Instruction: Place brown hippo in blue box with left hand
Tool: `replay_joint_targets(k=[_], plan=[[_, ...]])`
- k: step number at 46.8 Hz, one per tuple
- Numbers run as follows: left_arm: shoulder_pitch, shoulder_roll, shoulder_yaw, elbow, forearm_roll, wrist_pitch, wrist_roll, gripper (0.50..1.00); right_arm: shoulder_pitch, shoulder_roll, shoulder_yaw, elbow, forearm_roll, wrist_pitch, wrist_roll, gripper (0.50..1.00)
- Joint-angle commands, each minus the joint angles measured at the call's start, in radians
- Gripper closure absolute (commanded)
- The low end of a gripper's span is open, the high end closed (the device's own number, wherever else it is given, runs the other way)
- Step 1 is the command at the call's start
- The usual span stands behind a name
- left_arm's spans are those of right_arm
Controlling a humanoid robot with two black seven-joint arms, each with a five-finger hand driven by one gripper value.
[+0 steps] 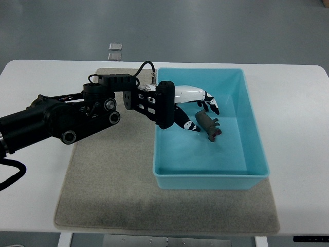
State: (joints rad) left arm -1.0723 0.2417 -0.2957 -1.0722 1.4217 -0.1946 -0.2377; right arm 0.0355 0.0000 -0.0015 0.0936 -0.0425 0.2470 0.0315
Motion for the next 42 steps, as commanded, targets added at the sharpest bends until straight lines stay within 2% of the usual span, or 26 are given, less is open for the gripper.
replay_joint_targets(k=[1, 8, 23, 34, 42], plan=[[0.0, 0.002, -0.01, 0.001, 0.0, 0.0, 0.0, 0.733, 0.0, 0.0, 0.0, 0.002, 0.0, 0.0, 0.001, 0.564], [-0.001, 0.013, -0.028, 0.02, -0.003, 0.001, 0.0, 0.733, 0.0, 0.0, 0.0, 0.0, 0.0, 0.0, 0.001, 0.564], [-0.009, 0.047, -0.166, 0.179, -0.013, 0.0, -0.002, 0.724, 0.0, 0.0, 0.0, 0.0, 0.0, 0.0, -0.001, 0.564], [-0.009, 0.06, -0.191, 0.213, -0.108, 0.003, 0.0, 0.716, 0.0, 0.0, 0.0, 0.0, 0.0, 0.0, 0.001, 0.564], [-0.011, 0.064, -0.191, 0.259, -0.164, 0.055, -0.002, 0.703, 0.0, 0.0, 0.0, 0.0, 0.0, 0.0, 0.001, 0.564]])
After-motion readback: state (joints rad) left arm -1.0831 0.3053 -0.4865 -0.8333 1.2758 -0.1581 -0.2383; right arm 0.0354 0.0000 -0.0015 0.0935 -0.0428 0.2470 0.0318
